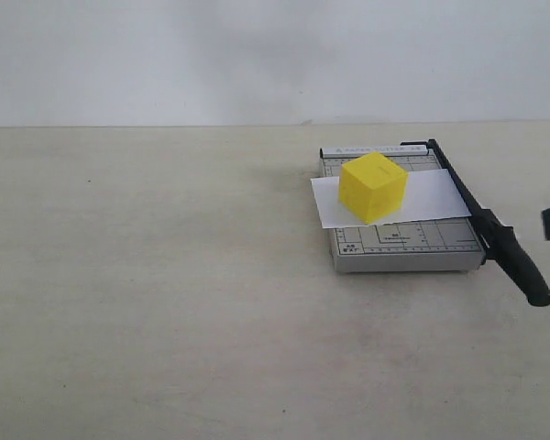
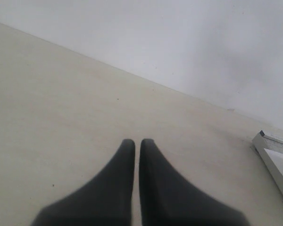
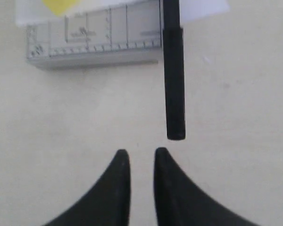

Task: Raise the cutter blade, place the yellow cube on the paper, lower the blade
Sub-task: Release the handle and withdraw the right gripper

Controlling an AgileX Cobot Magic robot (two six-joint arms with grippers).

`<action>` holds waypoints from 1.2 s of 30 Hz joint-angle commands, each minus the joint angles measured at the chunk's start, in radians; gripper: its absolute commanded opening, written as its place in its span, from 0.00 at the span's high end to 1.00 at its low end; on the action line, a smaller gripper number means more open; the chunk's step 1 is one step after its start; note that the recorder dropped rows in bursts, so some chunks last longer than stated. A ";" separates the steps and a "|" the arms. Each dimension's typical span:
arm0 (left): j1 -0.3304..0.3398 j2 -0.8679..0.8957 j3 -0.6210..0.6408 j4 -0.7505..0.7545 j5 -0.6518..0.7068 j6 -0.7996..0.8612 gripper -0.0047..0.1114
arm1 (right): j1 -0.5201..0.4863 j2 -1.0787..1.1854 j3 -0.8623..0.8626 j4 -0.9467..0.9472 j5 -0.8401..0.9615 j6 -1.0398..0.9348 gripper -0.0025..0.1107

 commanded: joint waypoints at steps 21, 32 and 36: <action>-0.006 -0.018 0.004 0.009 -0.005 0.001 0.92 | -0.002 -0.991 0.389 0.040 -0.392 -0.107 0.98; -0.006 -0.018 0.004 0.009 -0.003 0.001 0.92 | -0.002 -1.046 0.619 -0.367 -0.527 0.350 0.98; -0.006 -0.018 0.004 0.009 -0.003 0.001 0.92 | -0.002 -1.046 0.666 -0.271 -0.495 0.292 0.98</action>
